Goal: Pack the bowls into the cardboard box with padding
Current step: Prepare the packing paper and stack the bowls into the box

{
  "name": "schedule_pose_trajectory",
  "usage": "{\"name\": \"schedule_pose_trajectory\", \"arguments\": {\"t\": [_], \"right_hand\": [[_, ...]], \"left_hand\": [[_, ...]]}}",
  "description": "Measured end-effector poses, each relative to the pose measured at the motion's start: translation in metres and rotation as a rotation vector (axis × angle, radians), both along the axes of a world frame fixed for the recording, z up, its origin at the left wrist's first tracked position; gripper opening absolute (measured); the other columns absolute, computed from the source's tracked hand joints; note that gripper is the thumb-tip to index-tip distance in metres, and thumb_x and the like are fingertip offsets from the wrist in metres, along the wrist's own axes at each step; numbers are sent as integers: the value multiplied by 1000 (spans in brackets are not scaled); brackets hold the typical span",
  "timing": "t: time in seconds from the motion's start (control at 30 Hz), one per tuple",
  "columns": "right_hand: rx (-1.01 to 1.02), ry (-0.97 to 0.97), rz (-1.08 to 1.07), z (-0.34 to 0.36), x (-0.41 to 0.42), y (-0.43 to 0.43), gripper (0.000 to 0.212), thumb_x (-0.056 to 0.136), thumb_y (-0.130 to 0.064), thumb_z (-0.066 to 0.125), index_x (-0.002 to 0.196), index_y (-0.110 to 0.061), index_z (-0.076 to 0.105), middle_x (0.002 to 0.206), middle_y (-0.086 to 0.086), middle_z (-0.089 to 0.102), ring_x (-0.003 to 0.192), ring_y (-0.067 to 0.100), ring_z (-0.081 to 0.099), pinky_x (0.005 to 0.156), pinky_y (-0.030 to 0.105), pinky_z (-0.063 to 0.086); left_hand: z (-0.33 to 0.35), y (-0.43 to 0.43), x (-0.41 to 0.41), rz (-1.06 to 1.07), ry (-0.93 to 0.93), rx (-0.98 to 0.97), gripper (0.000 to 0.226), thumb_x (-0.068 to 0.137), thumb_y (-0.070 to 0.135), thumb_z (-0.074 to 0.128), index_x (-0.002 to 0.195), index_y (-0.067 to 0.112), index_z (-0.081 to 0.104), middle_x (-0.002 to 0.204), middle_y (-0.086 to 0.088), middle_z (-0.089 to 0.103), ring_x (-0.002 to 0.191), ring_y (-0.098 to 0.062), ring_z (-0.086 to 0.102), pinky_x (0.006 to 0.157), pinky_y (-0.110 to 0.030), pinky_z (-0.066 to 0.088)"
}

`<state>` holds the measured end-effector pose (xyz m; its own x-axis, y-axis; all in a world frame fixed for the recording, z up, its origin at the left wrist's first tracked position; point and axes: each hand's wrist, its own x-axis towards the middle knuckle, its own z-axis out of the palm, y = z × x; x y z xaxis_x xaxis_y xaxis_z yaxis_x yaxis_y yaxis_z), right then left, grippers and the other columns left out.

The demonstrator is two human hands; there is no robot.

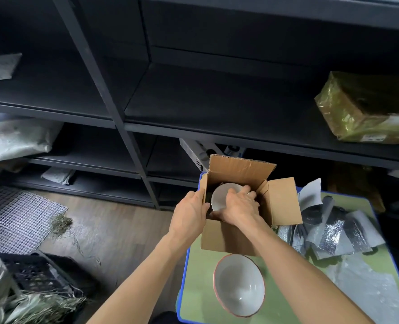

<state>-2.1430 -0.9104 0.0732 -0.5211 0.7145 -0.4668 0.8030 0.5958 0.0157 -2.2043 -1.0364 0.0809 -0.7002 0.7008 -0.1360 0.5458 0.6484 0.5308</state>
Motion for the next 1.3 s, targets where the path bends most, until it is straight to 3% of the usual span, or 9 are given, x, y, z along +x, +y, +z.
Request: {"name": "schedule_pose_trajectory", "arguments": {"t": [0.23, 0.33, 0.4, 0.5, 0.67, 0.8, 1.03, 1.17, 1.3], "right_hand": [[-61, 31, 12, 10, 8, -1, 89, 72, -79, 64, 135, -18, 47, 144, 19, 31, 124, 37, 38, 100, 45, 42], [-117, 92, 0, 15, 20, 0, 85, 74, -79, 61, 135, -21, 51, 152, 17, 25, 129, 38, 35, 106, 44, 36], [-123, 177, -9, 15, 31, -3, 74, 80, -72, 61, 133, -21, 54, 152, 15, 28, 129, 37, 34, 104, 42, 37], [-113, 313, -14, 16, 48, -8, 57, 88, -58, 60, 133, -24, 56, 144, 7, 39, 128, 32, 37, 101, 41, 41], [-66, 462, 59, 27, 78, -19, 37, 97, -38, 56, 129, -21, 59, 138, -1, 48, 128, 24, 44, 99, 36, 42], [27, 579, 148, 21, 113, -28, 25, 94, -26, 64, 117, -15, 66, 126, 0, 57, 120, 22, 53, 100, 31, 43], [69, 690, 132, 21, 138, -31, 25, 93, -17, 64, 117, -16, 64, 124, -6, 59, 116, 19, 53, 91, 32, 49], [64, 718, 124, 22, 141, -29, 17, 91, -15, 64, 108, -17, 67, 118, -6, 61, 110, 20, 55, 87, 35, 51], [37, 690, 125, 22, 140, -23, 21, 94, -18, 61, 114, -17, 66, 121, -6, 60, 112, 19, 54, 90, 34, 50]], "left_hand": [[1, -2, 1, -21, -9, 7, 31, 104, 29, 47, 132, 18, 49, 104, -3, 58, 86, -20, 60, 79, -34, 53], [1, -7, -1, -59, 13, -12, 40, 104, 33, 45, 141, 18, 41, 104, -6, 55, 84, -24, 59, 77, -39, 52], [1, -12, -1, -90, 52, -41, 43, 104, 36, 43, 142, 16, 38, 106, -7, 53, 80, -23, 54, 72, -36, 49], [3, -19, 1, -115, 87, -15, 32, 103, 34, 46, 128, 15, 44, 106, -6, 50, 80, -20, 44, 69, -33, 43], [5, -28, 10, -185, 184, 52, 33, 100, 30, 50, 131, 18, 46, 119, -3, 48, 99, -22, 45, 77, -29, 42], [-1, -34, 20, -209, 248, 156, 28, 92, 20, 63, 119, 12, 63, 112, -5, 55, 94, -24, 47, 72, -34, 48], [-5, -26, 39, -293, 330, 292, 7, 91, 16, 64, 89, 15, 70, 90, 0, 59, 80, -22, 50, 68, -38, 50], [-4, -25, 47, -303, 331, 317, 7, 92, 15, 62, 94, 15, 69, 88, 1, 60, 79, -20, 48, 68, -37, 50], [-5, -23, 48, -243, 332, 299, 12, 89, 12, 67, 101, 13, 68, 96, -2, 61, 81, -23, 49, 70, -41, 51]]}}
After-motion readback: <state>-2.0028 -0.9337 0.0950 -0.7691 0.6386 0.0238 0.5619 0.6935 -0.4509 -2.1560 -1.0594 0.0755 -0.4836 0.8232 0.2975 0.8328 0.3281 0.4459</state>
